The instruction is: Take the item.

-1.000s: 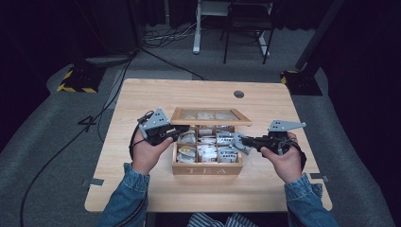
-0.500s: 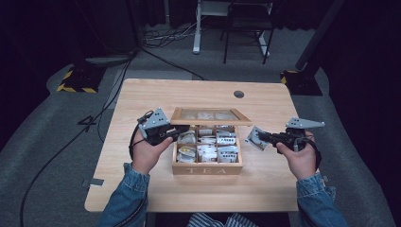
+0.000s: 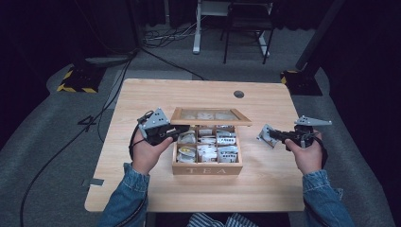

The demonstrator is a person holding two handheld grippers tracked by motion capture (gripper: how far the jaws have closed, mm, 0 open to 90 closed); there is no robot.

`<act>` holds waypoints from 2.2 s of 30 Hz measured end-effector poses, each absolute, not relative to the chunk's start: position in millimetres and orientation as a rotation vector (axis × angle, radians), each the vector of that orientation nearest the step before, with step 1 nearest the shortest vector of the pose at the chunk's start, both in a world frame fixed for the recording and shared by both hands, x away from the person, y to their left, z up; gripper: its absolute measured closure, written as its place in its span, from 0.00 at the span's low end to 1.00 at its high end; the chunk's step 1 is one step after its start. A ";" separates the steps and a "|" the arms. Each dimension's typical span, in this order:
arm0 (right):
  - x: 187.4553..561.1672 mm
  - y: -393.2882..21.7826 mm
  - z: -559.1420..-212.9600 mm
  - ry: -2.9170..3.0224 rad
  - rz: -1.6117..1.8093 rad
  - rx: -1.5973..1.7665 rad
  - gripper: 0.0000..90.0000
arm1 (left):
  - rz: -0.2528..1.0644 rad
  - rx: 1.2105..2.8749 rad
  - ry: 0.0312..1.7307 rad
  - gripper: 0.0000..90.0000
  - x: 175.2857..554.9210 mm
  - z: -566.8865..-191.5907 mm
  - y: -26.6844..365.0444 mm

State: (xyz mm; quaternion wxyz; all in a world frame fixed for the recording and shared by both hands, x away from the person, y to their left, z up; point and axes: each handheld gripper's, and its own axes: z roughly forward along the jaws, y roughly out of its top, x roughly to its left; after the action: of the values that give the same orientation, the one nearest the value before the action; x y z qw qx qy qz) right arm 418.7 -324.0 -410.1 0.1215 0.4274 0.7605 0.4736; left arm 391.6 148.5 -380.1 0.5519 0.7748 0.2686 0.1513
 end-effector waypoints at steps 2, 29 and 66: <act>422.6 -329.7 -417.3 2.206 1.396 1.289 1.00 | 0.358 1.833 0.635 0.88 391.6 -380.1 148.5; 432.8 -341.0 -461.8 2.208 1.321 1.415 1.00 | 0.359 1.839 0.634 0.88 391.1 -380.0 148.3; 382.4 -333.8 -462.2 2.065 1.345 1.167 0.57 | 0.353 1.846 0.636 0.88 390.7 -381.4 148.4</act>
State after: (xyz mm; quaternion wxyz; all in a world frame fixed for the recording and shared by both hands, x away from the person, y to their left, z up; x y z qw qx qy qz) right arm 382.4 -333.8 -462.2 0.2059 0.4190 0.7409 0.4828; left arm 390.7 148.4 -381.4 0.5468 0.7789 0.2685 0.1488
